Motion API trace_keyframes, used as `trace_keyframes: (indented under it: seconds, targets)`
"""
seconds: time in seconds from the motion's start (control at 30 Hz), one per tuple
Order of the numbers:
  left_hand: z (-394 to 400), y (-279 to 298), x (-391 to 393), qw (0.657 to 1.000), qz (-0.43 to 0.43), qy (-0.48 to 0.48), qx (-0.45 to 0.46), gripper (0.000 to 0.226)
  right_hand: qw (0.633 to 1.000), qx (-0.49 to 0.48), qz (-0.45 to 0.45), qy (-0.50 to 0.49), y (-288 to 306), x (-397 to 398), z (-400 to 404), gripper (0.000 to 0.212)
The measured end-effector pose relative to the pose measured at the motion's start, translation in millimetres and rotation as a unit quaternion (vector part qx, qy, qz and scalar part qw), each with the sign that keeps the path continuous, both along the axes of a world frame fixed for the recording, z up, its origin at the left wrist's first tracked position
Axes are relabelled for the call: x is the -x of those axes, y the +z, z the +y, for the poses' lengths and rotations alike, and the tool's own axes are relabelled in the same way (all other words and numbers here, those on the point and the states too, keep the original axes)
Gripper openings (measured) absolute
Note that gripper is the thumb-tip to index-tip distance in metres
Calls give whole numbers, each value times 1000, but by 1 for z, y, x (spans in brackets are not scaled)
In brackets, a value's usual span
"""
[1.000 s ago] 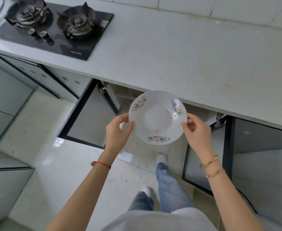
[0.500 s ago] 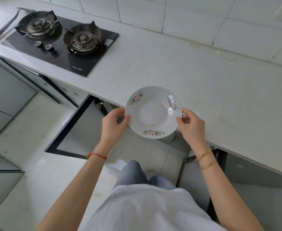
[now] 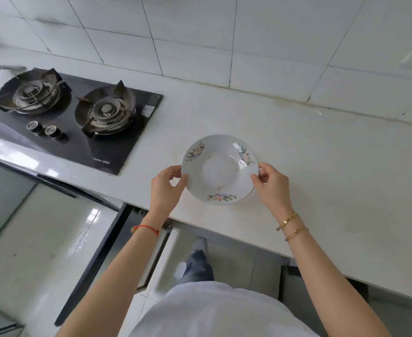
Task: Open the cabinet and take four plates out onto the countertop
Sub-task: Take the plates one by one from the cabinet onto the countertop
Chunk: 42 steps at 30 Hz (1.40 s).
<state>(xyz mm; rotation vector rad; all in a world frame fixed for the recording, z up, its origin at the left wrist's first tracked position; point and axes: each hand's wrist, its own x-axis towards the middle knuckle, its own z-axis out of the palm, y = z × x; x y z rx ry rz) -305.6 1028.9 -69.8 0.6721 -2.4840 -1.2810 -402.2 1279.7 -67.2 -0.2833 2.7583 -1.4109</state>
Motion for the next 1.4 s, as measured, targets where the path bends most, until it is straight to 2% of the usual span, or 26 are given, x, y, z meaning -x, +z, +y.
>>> trace_keyframes:
  seconds: [0.27,0.43,0.7,0.77,0.87,1.27,1.4]
  targets:
    - [-88,-15,119,998,-35,-60,-4,20,997,-34,-13,-61,-14,100,-87,8]
    - [-128,-31,190,996,-48,-78,-10,21,996,-58,-18,-72,-28,163,-125,11]
    - [-161,-60,278,993,-78,-81,-25,21,995,-65,-36,-72,-55,244,-158,2]
    - [-163,-67,295,993,-86,-76,-23,22,994,-66,-51,-71,-62,258,-162,9]
    - [-164,-78,314,993,-98,-69,-20,22,994,-71,-63,-62,-70,276,-164,17]
    - [-162,-84,339,992,-100,-79,-16,27,993,-62,-78,-62,-83,296,-164,23]
    - [-166,-77,331,989,-116,-94,15,43,990,-90,-92,-66,-76,291,-159,34]
